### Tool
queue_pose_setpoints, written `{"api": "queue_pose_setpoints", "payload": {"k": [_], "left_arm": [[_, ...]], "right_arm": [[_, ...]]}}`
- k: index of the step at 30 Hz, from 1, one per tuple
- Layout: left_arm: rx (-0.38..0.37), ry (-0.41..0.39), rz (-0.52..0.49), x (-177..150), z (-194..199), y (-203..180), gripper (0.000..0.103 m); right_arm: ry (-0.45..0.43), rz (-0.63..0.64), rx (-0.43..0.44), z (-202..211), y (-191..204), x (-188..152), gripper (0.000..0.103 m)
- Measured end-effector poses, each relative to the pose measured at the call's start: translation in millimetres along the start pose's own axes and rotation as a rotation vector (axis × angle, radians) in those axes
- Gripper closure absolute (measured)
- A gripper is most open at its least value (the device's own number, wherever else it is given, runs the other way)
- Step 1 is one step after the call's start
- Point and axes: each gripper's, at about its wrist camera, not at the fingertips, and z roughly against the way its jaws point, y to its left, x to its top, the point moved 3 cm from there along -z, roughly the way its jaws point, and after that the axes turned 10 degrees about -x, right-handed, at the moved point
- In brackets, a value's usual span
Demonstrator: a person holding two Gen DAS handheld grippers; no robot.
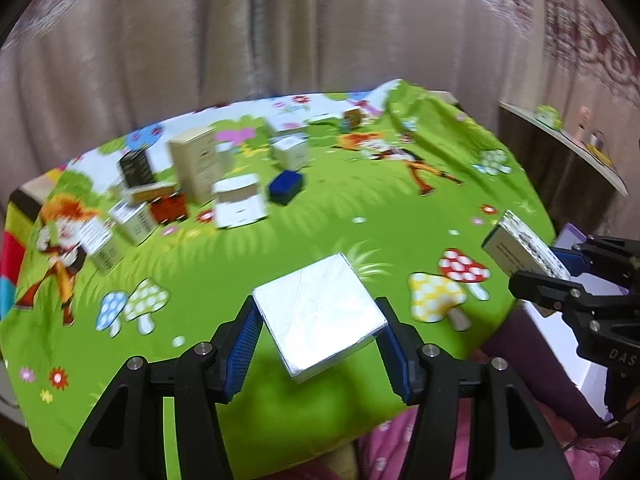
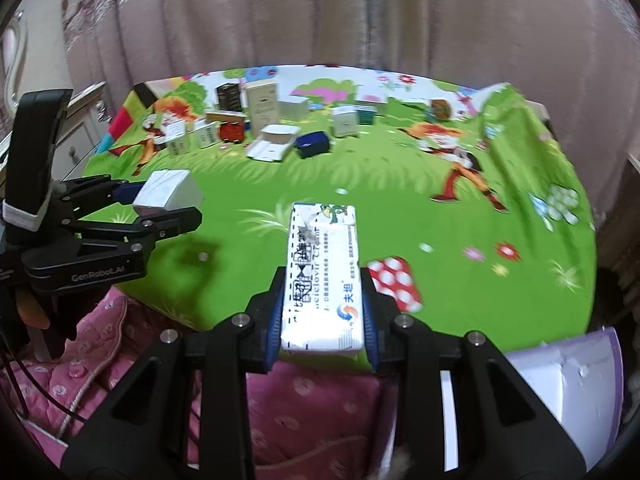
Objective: Organize rigid objects
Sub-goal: 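Carry both boxes to the purple-rimmed storage box and open both tools inside it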
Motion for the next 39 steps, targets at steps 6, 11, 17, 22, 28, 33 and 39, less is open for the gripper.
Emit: {"api": "queue_pose_setpoints", "payload": {"k": [6,11,17,22,28,33,39], "left_arm": [[-0.069,0.026,-0.105,8,-8,-48,0.046],[-0.154,0.058,-0.197,15,-17,-93,0.046],[-0.266,0.103,-0.304,22,-30,-152,0.046],[-0.352,0.15,-0.404,17,-44,-204,0.046],[-0.447,0.218,-0.49,0,-63,-255,0.046],[-0.63,0.238,-0.473,-7,-67,-277,0.042],[-0.633,0.163,-0.387,3,-58,-243,0.028]], "right_arm": [[0.0,-0.056,-0.051,18,-32,-16,0.066],[0.0,-0.112,-0.109,33,-64,-30,0.066],[0.015,-0.189,-0.2,52,-108,-54,0.066],[0.055,-0.245,-0.281,63,-142,-78,0.066],[0.099,-0.298,-0.373,74,-175,-105,0.066],[0.143,-0.351,-0.448,77,-201,-119,0.064],[0.128,-0.385,-0.485,82,-209,-111,0.024]]}}
